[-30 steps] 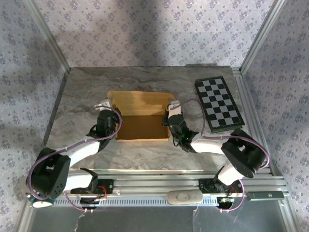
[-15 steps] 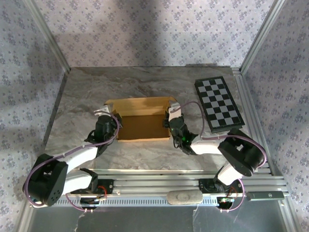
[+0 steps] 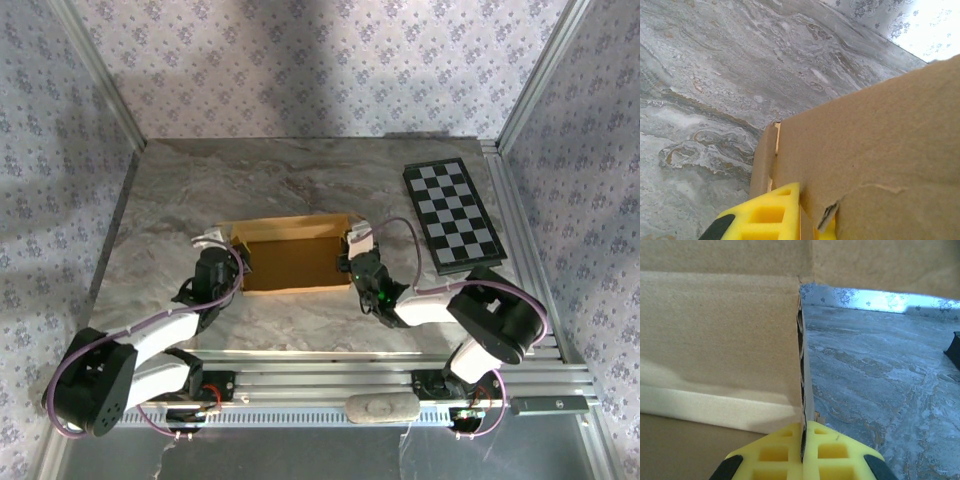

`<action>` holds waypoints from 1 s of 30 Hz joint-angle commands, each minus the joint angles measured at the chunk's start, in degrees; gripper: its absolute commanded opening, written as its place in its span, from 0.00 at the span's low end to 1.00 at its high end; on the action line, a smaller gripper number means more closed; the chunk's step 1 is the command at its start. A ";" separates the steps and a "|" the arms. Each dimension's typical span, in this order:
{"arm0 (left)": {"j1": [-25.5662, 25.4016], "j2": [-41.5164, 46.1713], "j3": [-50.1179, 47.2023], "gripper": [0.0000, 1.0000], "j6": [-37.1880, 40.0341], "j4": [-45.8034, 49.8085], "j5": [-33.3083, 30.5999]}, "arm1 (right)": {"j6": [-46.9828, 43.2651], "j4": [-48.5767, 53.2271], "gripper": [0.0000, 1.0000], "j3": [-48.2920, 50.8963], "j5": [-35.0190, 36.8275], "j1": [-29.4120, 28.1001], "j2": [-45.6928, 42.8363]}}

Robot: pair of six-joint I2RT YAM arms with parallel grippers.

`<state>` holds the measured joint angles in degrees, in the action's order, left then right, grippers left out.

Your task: Fold the paper box

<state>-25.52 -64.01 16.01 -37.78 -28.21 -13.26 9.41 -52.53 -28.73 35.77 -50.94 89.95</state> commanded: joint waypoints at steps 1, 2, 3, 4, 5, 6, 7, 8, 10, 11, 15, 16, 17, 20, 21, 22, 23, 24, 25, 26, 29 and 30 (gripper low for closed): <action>-0.61 0.07 -1.19 0.12 -1.90 0.59 0.71 | 1.25 4.53 0.00 1.34 0.50 -1.22 2.08; -0.64 -0.06 -1.39 0.12 -2.03 0.61 0.77 | 1.63 4.83 0.00 1.31 0.78 -1.43 2.29; -0.66 -0.28 -1.73 0.12 -2.31 0.63 0.64 | 2.19 5.26 0.00 1.34 1.11 -1.59 2.37; -0.67 -0.48 -2.06 0.12 -2.71 0.69 0.56 | 2.73 5.66 0.00 1.39 1.45 -1.78 2.42; -0.67 -0.64 -2.33 0.12 -2.97 0.70 0.51 | 3.13 5.92 0.00 1.40 1.63 -1.88 2.52; -0.71 -0.92 -2.67 0.12 -3.24 0.54 0.51 | 3.52 6.08 0.00 1.35 1.82 -1.97 2.67; -0.68 -1.15 -2.93 0.11 -3.28 0.44 0.41 | 3.73 6.19 0.00 1.36 1.98 -2.05 2.77; -0.75 -1.29 -3.24 0.11 -3.51 0.35 0.38 | 3.86 6.34 0.00 1.25 2.03 -2.01 2.88; -0.76 -1.25 -3.75 0.09 -3.64 0.20 0.24 | 4.30 7.16 0.00 1.09 2.33 -2.19 2.70; -0.83 -1.04 -4.03 0.09 -3.66 0.17 0.20 | 4.53 7.55 0.00 1.03 2.40 -2.24 2.56; -1.02 -0.59 -4.50 0.06 -3.70 0.26 -0.57 | 4.89 8.73 0.00 0.84 2.57 -2.50 2.04; -1.04 -0.51 -4.58 0.05 -3.65 0.33 -0.62 | 5.00 8.91 0.00 0.79 2.59 -2.54 1.75; -1.05 -0.34 -4.52 0.04 -3.67 0.34 -0.64 | 5.16 9.36 0.01 0.75 2.46 -2.51 1.51; -1.25 0.45 -4.42 0.00 -3.53 0.58 -0.88 | 6.07 11.98 0.10 0.34 1.54 -2.60 -0.23; -1.29 0.70 -4.33 0.00 -3.46 0.77 -1.10 | 6.29 12.77 0.14 0.27 1.24 -2.75 -1.04; -1.40 0.77 -4.23 0.00 -3.45 0.96 -1.29 | 6.77 13.63 0.19 0.26 1.07 -2.85 -1.98; -1.43 0.83 -4.13 0.00 -3.33 1.09 -1.41 | 7.21 14.67 0.24 0.19 1.14 -2.96 -2.91; -1.46 0.68 -3.97 0.00 -3.21 1.18 -1.50 | 7.67 15.93 0.28 0.21 1.08 -3.04 -4.07; -1.50 0.58 -3.84 0.00 -3.11 1.30 -1.52 | 8.05 16.78 0.33 0.23 1.00 -3.22 -5.15; -1.55 0.43 -3.75 0.00 -2.97 1.27 -1.68 | 8.41 17.66 0.37 0.27 0.80 -3.31 -6.11; -1.85 -0.20 -3.62 0.00 -2.56 1.36 -2.43 | 9.82 20.94 0.46 0.28 -0.21 -3.67 -9.65; -1.90 -0.39 -3.53 0.00 -2.44 1.40 -2.73 | 10.50 22.37 0.48 0.28 -0.23 -4.01 -11.12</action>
<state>-26.83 -63.96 12.14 -40.75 -28.01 -14.44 17.39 -35.09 -28.73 36.14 -54.22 82.11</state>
